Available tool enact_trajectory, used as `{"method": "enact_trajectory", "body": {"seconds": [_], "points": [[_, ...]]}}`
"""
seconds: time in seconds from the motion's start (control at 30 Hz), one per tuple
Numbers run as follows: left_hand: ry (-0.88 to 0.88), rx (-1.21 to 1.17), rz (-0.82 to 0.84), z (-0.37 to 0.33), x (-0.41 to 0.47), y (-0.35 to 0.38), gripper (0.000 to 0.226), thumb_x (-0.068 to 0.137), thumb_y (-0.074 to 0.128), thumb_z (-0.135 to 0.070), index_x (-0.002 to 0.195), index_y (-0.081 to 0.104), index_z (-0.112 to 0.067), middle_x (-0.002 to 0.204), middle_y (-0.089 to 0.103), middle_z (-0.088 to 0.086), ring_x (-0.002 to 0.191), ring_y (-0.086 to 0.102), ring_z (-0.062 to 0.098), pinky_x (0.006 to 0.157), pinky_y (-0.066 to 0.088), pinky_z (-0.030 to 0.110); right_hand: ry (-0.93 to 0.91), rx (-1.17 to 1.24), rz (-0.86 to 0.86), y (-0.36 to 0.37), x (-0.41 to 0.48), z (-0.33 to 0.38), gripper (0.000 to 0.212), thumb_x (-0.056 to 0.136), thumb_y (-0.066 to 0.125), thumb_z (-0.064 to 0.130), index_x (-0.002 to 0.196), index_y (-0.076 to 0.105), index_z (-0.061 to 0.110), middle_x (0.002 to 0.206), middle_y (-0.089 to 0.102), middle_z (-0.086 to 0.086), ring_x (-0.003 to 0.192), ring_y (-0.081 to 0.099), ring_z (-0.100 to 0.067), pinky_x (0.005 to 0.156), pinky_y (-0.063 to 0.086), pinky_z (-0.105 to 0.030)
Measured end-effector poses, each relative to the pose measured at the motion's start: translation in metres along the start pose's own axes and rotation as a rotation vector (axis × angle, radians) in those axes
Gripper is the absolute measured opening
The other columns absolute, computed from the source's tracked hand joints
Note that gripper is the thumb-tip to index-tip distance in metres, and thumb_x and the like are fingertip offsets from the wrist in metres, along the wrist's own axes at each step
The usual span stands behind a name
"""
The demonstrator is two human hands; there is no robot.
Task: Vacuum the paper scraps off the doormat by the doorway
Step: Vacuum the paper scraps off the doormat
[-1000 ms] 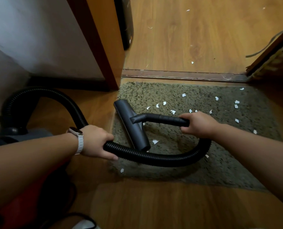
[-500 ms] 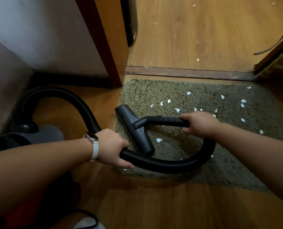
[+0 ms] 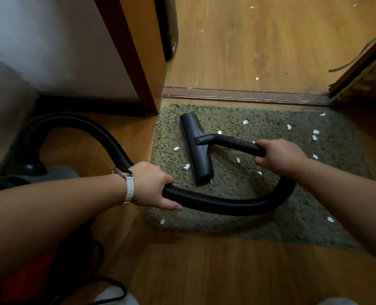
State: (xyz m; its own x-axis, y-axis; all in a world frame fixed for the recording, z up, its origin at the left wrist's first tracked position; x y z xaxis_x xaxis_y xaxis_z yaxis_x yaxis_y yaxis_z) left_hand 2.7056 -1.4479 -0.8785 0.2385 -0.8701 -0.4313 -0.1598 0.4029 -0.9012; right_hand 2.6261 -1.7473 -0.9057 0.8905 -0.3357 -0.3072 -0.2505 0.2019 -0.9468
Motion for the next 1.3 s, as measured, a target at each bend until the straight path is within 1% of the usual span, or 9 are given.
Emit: {"method": "enact_trajectory", "body": {"seconds": [0.13, 0.43, 0.57, 0.7, 0.8, 1.0, 1.07, 1.17, 1.3], "points": [[0.006, 0.006, 0.017, 0.000, -0.003, 0.002, 0.074, 0.065, 0.022, -0.097, 0.075, 0.049, -0.028, 0.065, 0.059, -0.010, 0.056, 0.057, 0.007, 0.060, 0.056, 0.032, -0.021, -0.003, -0.003, -0.002, -0.001, 0.013, 0.020, 0.089, 0.060, 0.040, 0.108, 0.059, 0.032, 0.076, 0.058, 0.006, 0.071, 0.056, -0.022, 0.057, 0.041, -0.029], [0.011, 0.044, 0.051, 0.001, -0.011, 0.006, 0.070, 0.068, 0.031, -0.095, 0.074, 0.049, -0.028, 0.065, 0.055, -0.010, 0.059, 0.056, 0.009, 0.062, 0.055, 0.031, -0.234, -0.046, 0.029, 0.010, -0.004, 0.056, 0.024, 0.088, 0.057, 0.044, 0.109, 0.057, 0.032, 0.083, 0.060, 0.005, 0.073, 0.055, -0.021, 0.059, 0.040, -0.029], [0.001, 0.029, 0.031, 0.000, -0.010, 0.004, 0.070, 0.069, 0.033, -0.094, 0.075, 0.050, -0.026, 0.063, 0.053, -0.010, 0.058, 0.056, 0.009, 0.061, 0.054, 0.030, -0.125, 0.025, 0.014, 0.004, 0.000, 0.036, 0.030, 0.087, 0.061, 0.042, 0.117, 0.059, 0.036, 0.080, 0.060, 0.006, 0.073, 0.057, -0.021, 0.059, 0.043, -0.029], [-0.015, 0.004, 0.010, 0.004, -0.006, 0.001, 0.070, 0.068, 0.028, -0.095, 0.071, 0.047, -0.027, 0.062, 0.057, -0.010, 0.055, 0.056, 0.008, 0.061, 0.056, 0.032, 0.023, 0.104, -0.005, -0.002, 0.005, 0.010, 0.021, 0.087, 0.063, 0.038, 0.107, 0.061, 0.033, 0.073, 0.059, 0.008, 0.065, 0.057, -0.017, 0.054, 0.040, -0.026], [-0.013, -0.001, 0.007, 0.003, -0.004, -0.002, 0.069, 0.070, 0.028, -0.094, 0.072, 0.048, -0.028, 0.063, 0.058, -0.009, 0.055, 0.057, 0.008, 0.060, 0.056, 0.031, 0.052, 0.114, 0.012, -0.002, 0.007, 0.003, 0.017, 0.088, 0.063, 0.037, 0.104, 0.061, 0.033, 0.074, 0.059, 0.008, 0.064, 0.056, -0.013, 0.053, 0.040, -0.026], [-0.004, 0.021, 0.038, 0.002, -0.008, 0.001, 0.069, 0.069, 0.032, -0.094, 0.074, 0.049, -0.028, 0.065, 0.057, -0.010, 0.057, 0.056, 0.007, 0.060, 0.055, 0.030, -0.113, 0.028, 0.059, 0.005, -0.001, 0.033, 0.022, 0.088, 0.061, 0.040, 0.109, 0.059, 0.034, 0.075, 0.057, 0.008, 0.071, 0.056, -0.021, 0.060, 0.045, -0.029], [0.005, 0.035, 0.050, 0.000, -0.010, 0.003, 0.070, 0.069, 0.032, -0.094, 0.076, 0.052, -0.027, 0.065, 0.058, -0.010, 0.058, 0.057, 0.008, 0.060, 0.055, 0.030, -0.210, -0.012, 0.077, 0.009, -0.004, 0.046, 0.020, 0.087, 0.060, 0.039, 0.106, 0.058, 0.033, 0.075, 0.057, 0.008, 0.069, 0.056, -0.020, 0.057, 0.045, -0.029], [0.016, 0.028, 0.069, -0.004, -0.012, 0.005, 0.066, 0.070, 0.035, -0.093, 0.076, 0.050, -0.029, 0.067, 0.058, -0.010, 0.059, 0.057, 0.008, 0.061, 0.055, 0.029, -0.309, -0.061, 0.093, 0.011, -0.009, 0.057, 0.016, 0.088, 0.060, 0.038, 0.102, 0.056, 0.033, 0.071, 0.054, 0.008, 0.064, 0.053, -0.016, 0.051, 0.036, -0.027], [0.017, 0.027, 0.061, -0.006, -0.013, 0.006, 0.066, 0.071, 0.034, -0.093, 0.077, 0.049, -0.028, 0.067, 0.057, -0.010, 0.060, 0.057, 0.009, 0.061, 0.054, 0.030, -0.239, -0.046, 0.073, 0.001, -0.008, 0.040, 0.014, 0.087, 0.060, 0.039, 0.099, 0.057, 0.032, 0.073, 0.057, 0.009, 0.068, 0.057, -0.018, 0.054, 0.039, -0.028]]}}
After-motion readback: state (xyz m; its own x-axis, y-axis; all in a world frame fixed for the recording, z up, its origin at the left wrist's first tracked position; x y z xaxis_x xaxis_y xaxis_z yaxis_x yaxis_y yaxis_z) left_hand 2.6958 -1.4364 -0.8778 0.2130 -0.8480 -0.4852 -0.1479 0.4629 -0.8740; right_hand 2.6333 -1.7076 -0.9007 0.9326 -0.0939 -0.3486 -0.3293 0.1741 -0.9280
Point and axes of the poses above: each hand's wrist, its own x-axis towards the middle knuckle, its own y-axis out of the palm, z = x × y, the point moved 7 cm from there along x, towards the middle knuckle
